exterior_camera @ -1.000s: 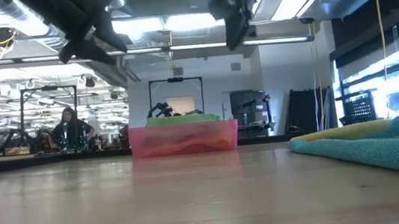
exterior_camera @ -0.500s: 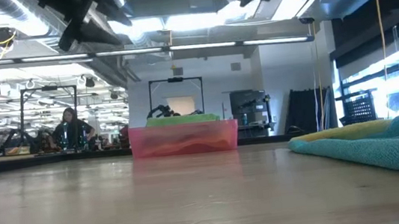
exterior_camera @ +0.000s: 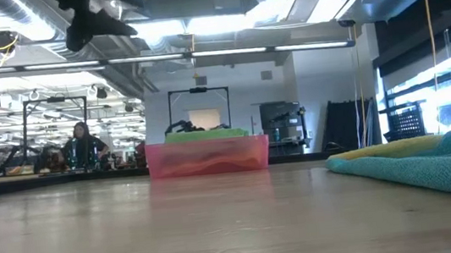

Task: Fold microfiber towels
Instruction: Fold the blue microfiber cloth

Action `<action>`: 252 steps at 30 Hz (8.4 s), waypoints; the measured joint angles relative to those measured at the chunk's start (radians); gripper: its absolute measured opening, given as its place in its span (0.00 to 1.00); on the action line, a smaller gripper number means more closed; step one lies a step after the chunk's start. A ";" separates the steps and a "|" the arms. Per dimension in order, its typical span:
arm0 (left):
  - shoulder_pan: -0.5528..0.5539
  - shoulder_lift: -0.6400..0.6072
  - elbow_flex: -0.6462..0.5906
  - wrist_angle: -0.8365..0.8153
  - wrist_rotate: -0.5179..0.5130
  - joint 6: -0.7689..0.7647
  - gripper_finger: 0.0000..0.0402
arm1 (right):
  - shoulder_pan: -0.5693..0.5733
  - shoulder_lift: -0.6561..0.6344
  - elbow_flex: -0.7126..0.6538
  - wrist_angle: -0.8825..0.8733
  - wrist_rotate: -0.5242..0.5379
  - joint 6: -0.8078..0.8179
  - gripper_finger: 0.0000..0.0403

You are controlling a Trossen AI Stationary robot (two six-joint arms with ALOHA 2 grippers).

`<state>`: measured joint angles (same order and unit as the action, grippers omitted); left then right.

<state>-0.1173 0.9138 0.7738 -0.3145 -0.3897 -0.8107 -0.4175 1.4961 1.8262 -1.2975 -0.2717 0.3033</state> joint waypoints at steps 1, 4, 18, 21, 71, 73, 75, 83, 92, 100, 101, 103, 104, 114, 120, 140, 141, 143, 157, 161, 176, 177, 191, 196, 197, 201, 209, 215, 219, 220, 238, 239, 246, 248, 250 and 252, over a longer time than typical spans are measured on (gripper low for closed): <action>-0.013 -0.005 0.000 0.000 0.036 0.002 0.53 | 0.015 -0.024 -0.063 0.036 0.000 0.032 0.23; -0.069 -0.022 0.000 -0.006 0.095 0.016 0.53 | 0.070 -0.090 -0.249 0.174 0.009 0.142 0.23; -0.216 -0.055 0.000 -0.007 -0.021 0.062 0.53 | 0.502 -0.167 -0.810 0.965 0.389 0.689 0.23; -0.224 -0.055 0.000 -0.007 -0.031 0.055 0.53 | 0.546 -0.154 -0.862 0.972 0.411 0.706 0.23; -0.254 0.127 0.000 0.206 -0.284 -0.294 0.53 | 0.541 -0.151 -0.911 1.149 0.362 0.698 0.32; -0.268 0.116 0.000 0.211 -0.290 -0.286 0.53 | 0.550 -0.151 -0.885 1.169 0.355 0.670 0.32; -0.277 0.113 0.000 0.210 -0.310 -0.286 0.53 | 0.564 -0.148 -0.848 1.168 0.357 0.626 0.32; -0.290 0.110 0.000 0.222 -0.382 -0.284 0.53 | 0.564 -0.120 -0.763 1.131 0.358 0.554 0.32; -0.292 0.114 0.000 0.243 -0.424 -0.284 0.53 | 0.520 -0.078 -0.762 1.087 0.330 0.484 0.32; -0.292 0.114 0.000 0.245 -0.460 -0.278 0.53 | 0.465 -0.074 -0.762 1.082 0.323 0.352 0.32; -0.292 0.114 0.000 0.245 -0.466 -0.279 0.53 | 0.461 -0.074 -0.762 1.079 0.323 0.350 0.32; -0.291 0.114 0.000 0.248 -0.484 -0.278 0.53 | 0.458 -0.074 -0.762 1.075 0.311 0.350 0.32; -0.291 0.114 0.000 0.248 -0.500 -0.278 0.53 | 0.458 -0.074 -0.762 1.072 0.300 0.350 0.32; -0.237 0.226 0.000 0.247 -0.627 -0.276 0.53 | 0.479 -0.074 -0.762 0.904 0.265 0.345 0.32; -0.187 0.308 0.000 0.349 -0.551 -0.435 0.53 | 0.474 -0.074 -0.763 0.880 0.234 0.328 0.32; -0.084 0.328 0.014 0.437 -0.509 -0.398 0.53 | 0.182 -0.073 -0.790 0.768 -0.119 -0.209 0.32; -0.084 0.328 0.014 0.437 -0.509 -0.410 0.53 | 0.162 -0.073 -0.798 0.769 -0.169 -0.219 0.32; -0.084 0.334 0.015 0.441 -0.509 -0.418 0.53 | 0.126 -0.073 -0.822 0.774 -0.269 -0.230 0.32; -0.075 0.345 0.016 0.431 -0.508 -0.409 0.53 | 0.071 -0.073 -1.061 0.685 -0.340 -0.222 0.53; -0.074 0.354 0.016 0.427 -0.439 -0.403 0.53 | 0.107 -0.073 -1.145 0.732 -0.273 -0.117 0.56; -0.164 0.354 0.016 0.427 -0.172 -0.223 0.53 | 0.329 -0.075 -1.273 1.059 0.033 0.433 0.57; -0.172 0.354 0.016 0.427 -0.155 -0.215 0.53 | 0.339 -0.074 -1.277 1.086 0.035 0.470 0.57; -0.188 0.354 0.016 0.421 -0.220 -0.215 0.53 | 0.395 -0.074 -1.278 1.328 -0.156 0.604 0.57; -0.171 0.354 0.016 0.432 -0.268 -0.282 0.53 | 0.395 -0.074 -1.244 1.026 -0.127 0.438 0.57; -0.170 0.354 0.016 0.432 -0.274 -0.287 0.53 | 0.395 -0.074 -1.236 0.967 -0.099 0.397 0.57; -0.163 0.354 0.016 0.432 -0.279 -0.292 0.53 | 0.383 -0.074 -1.229 0.911 -0.113 0.338 0.57; -0.165 0.354 0.016 0.435 -0.296 -0.386 0.53 | 0.371 -0.118 -1.228 0.902 -0.193 0.270 0.57; -0.166 0.354 0.016 0.436 -0.310 -0.412 0.53 | 0.333 -0.165 -1.227 0.888 -0.158 0.265 0.57; -0.166 0.354 0.016 0.436 -0.353 -0.417 0.53 | 0.303 -0.161 -1.227 0.832 -0.040 0.257 0.57; -0.166 0.354 0.016 0.436 -0.365 -0.417 0.53 | 0.293 -0.156 -1.227 0.835 -0.036 0.257 0.57; -0.138 0.354 0.016 0.428 -0.368 -0.406 0.53 | 0.291 -0.054 -1.275 0.925 -0.284 0.298 0.57; -0.138 0.354 0.016 0.428 -0.363 -0.399 0.53 | 0.293 -0.054 -1.275 0.937 -0.300 0.303 0.57; -0.138 0.354 0.016 0.428 -0.352 -0.384 0.53 | 0.295 -0.054 -1.274 0.961 -0.357 0.324 0.57; -0.138 0.354 0.016 0.428 -0.350 -0.384 0.53 | 0.295 -0.054 -1.274 0.982 -0.393 0.328 0.57; -0.138 0.354 0.016 0.428 -0.348 -0.384 0.53 | 0.295 -0.054 -1.274 1.014 -0.411 0.346 0.57; -0.139 0.354 0.016 0.428 -0.348 -0.384 0.53 | 0.295 -0.054 -1.274 1.057 -0.416 0.350 0.57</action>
<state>-0.2567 1.2682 0.7895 0.1135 -0.7380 -1.1947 -0.1223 1.4418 0.5522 -0.2408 -0.6881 0.6537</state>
